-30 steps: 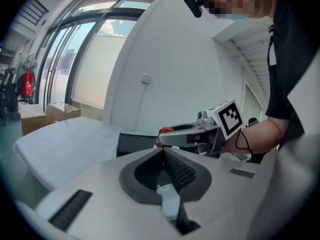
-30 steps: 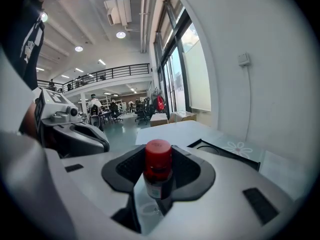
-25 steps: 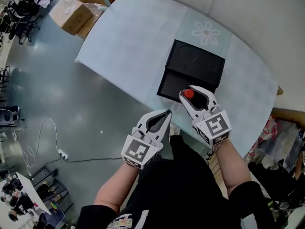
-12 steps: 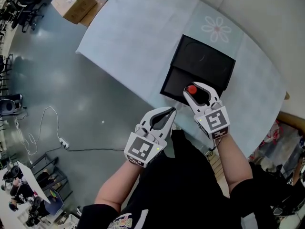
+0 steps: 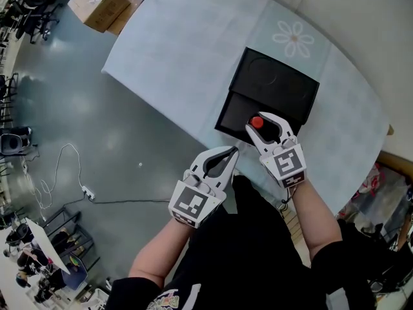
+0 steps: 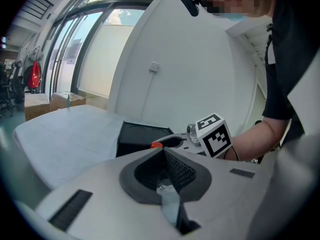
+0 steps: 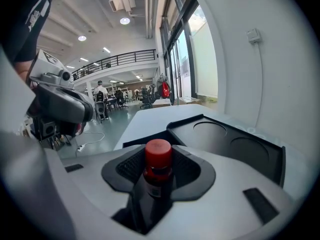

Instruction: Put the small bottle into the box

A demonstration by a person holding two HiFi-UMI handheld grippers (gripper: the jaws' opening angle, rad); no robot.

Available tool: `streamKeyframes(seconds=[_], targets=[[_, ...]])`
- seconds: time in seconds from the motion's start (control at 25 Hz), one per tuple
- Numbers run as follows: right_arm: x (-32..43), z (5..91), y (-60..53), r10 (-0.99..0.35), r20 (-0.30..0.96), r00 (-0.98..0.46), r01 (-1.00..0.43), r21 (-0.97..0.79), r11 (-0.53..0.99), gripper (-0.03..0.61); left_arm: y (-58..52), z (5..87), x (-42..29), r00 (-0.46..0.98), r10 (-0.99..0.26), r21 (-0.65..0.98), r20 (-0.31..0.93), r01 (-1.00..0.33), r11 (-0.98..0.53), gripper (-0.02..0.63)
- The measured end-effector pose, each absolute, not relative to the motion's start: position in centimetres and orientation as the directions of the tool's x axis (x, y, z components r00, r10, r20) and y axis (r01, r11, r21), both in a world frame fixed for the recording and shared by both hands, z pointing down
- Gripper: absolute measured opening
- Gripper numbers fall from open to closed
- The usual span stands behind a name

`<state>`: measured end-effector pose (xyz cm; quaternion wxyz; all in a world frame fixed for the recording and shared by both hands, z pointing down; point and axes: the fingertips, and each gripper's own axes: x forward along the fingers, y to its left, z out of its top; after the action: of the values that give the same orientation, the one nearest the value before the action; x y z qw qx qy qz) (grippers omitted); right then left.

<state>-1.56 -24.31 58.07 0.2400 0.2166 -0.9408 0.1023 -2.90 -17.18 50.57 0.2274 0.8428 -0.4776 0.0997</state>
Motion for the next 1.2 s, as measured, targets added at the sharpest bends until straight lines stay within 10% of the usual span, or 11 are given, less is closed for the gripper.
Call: streamKeyframes(seconds=[1.2], targets=[[-1.8,56.5,-22.5,-0.481,0.555,-0.678,-0.612,-0.064,0.788,0.169,-16.0,46.3,-5.6,0.679,-0.66,0.229,0.322,-0.732,-0.641,0.008]])
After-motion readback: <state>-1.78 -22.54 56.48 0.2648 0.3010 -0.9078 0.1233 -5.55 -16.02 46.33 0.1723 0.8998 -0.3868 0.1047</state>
